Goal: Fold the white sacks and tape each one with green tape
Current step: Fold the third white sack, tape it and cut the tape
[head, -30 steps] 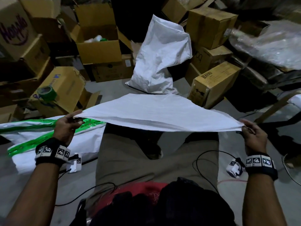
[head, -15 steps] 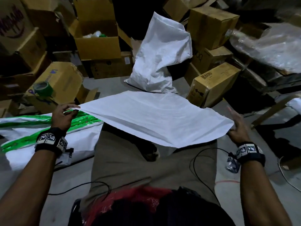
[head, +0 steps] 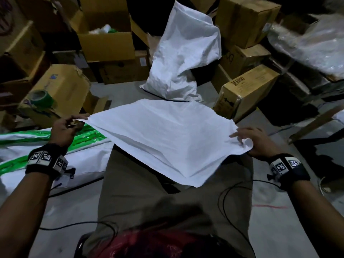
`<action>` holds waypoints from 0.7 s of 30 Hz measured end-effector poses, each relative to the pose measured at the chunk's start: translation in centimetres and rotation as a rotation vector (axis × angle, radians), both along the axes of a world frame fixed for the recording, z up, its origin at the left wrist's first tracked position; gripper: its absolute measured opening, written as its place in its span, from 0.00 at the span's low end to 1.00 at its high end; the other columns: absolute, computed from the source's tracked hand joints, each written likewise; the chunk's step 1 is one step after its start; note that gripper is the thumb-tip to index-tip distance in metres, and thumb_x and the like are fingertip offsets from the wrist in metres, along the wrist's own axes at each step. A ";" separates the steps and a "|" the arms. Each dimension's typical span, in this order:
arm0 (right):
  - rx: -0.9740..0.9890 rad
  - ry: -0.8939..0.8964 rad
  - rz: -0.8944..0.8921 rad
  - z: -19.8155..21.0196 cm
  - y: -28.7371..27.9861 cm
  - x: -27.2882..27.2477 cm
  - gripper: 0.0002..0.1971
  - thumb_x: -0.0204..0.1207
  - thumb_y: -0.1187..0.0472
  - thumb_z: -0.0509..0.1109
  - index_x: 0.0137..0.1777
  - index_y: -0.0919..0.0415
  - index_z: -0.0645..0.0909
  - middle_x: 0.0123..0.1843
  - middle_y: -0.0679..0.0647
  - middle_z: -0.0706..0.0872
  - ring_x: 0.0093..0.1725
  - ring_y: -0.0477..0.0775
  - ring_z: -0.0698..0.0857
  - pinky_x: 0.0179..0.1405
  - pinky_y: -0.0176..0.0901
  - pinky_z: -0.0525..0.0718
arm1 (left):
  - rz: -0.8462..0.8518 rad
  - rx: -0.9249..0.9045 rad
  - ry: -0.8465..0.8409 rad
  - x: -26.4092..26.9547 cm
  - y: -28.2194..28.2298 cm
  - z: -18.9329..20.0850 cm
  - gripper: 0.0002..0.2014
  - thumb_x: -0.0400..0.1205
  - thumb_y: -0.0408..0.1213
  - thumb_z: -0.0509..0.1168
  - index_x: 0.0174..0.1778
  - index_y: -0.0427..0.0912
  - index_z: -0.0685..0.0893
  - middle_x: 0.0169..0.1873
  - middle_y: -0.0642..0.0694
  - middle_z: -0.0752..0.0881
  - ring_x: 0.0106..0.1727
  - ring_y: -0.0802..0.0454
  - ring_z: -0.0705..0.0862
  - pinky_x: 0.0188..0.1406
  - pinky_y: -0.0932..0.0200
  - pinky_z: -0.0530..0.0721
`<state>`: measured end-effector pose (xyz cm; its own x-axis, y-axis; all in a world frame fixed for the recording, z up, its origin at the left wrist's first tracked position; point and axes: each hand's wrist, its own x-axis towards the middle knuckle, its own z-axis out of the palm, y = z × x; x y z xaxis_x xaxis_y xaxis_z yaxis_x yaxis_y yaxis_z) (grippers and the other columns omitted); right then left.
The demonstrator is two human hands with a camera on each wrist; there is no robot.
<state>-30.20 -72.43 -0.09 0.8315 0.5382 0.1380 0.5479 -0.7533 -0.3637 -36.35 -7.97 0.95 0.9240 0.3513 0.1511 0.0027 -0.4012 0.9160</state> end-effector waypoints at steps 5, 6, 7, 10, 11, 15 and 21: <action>0.655 0.028 -0.433 -1.0 1.0 -0.9 0.26 0.66 0.35 0.78 0.28 0.54 0.71 0.29 0.46 0.77 0.33 0.48 0.79 0.35 0.42 0.75 | 0.038 -0.132 -0.011 1.4 -0.9 -0.4 0.10 0.84 0.21 0.63 0.60 0.26 0.84 0.51 0.48 0.90 0.52 0.59 0.85 0.48 0.75 0.80; 0.740 0.043 -0.537 -1.0 1.3 -1.2 0.29 0.63 0.34 0.79 0.27 0.55 0.68 0.27 0.47 0.71 0.30 0.46 0.72 0.31 0.43 0.70 | 0.065 -0.150 -0.010 1.8 -1.0 -0.4 0.09 0.84 0.21 0.63 0.56 0.33 0.87 0.45 0.58 0.91 0.48 0.64 0.85 0.49 0.75 0.80; 0.795 0.046 -0.621 -1.2 1.3 -1.2 0.31 0.61 0.34 0.80 0.26 0.56 0.67 0.26 0.47 0.67 0.28 0.44 0.68 0.29 0.43 0.67 | 0.090 -0.159 0.003 2.1 -1.0 -0.3 0.12 0.84 0.22 0.64 0.49 0.43 0.90 0.39 0.63 0.91 0.44 0.68 0.84 0.51 0.73 0.80; 0.819 -0.029 -0.712 -0.8 0.5 -1.3 0.40 0.65 0.25 0.73 0.26 0.64 0.63 0.25 0.49 0.62 0.25 0.42 0.63 0.26 0.40 0.62 | 0.212 -0.206 -0.064 3.2 0.2 -0.9 0.07 0.82 0.48 0.72 0.45 0.51 0.93 0.42 0.52 0.89 0.47 0.57 0.82 0.57 0.54 0.78; 0.824 -0.042 -0.726 -0.8 0.2 -0.9 0.43 0.65 0.23 0.71 0.26 0.66 0.62 0.24 0.47 0.61 0.25 0.42 0.62 0.26 0.40 0.61 | 0.261 -0.208 -0.092 4.1 1.5 -2.0 0.17 0.78 0.58 0.74 0.49 0.49 0.93 0.44 0.46 0.87 0.48 0.53 0.80 0.55 0.51 0.77; 0.801 -0.032 -0.818 -0.6 -0.1 -0.4 0.40 0.66 0.24 0.72 0.24 0.61 0.61 0.22 0.47 0.61 0.23 0.43 0.62 0.25 0.42 0.62 | 0.419 -0.108 -0.116 5.2 -0.9 -0.4 0.25 0.79 0.60 0.72 0.34 0.38 0.86 0.34 0.39 0.76 0.40 0.48 0.70 0.38 0.48 0.69; 0.456 0.027 -0.938 -1.1 -1.2 0.9 0.32 0.69 0.24 0.67 0.26 0.54 0.70 0.25 0.50 0.74 0.34 0.60 0.79 0.39 0.48 0.73 | 0.439 0.141 -0.026 4.2 -2.9 -1.0 0.31 0.83 0.56 0.61 0.31 0.27 0.81 0.22 0.30 0.77 0.27 0.42 0.75 0.32 0.47 0.74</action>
<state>-29.32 -73.59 -1.19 0.8947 -0.4239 0.1407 -0.1990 -0.6603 -0.7242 -32.17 -10.84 -0.07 0.6879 0.6827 0.2465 0.1781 -0.4880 0.8545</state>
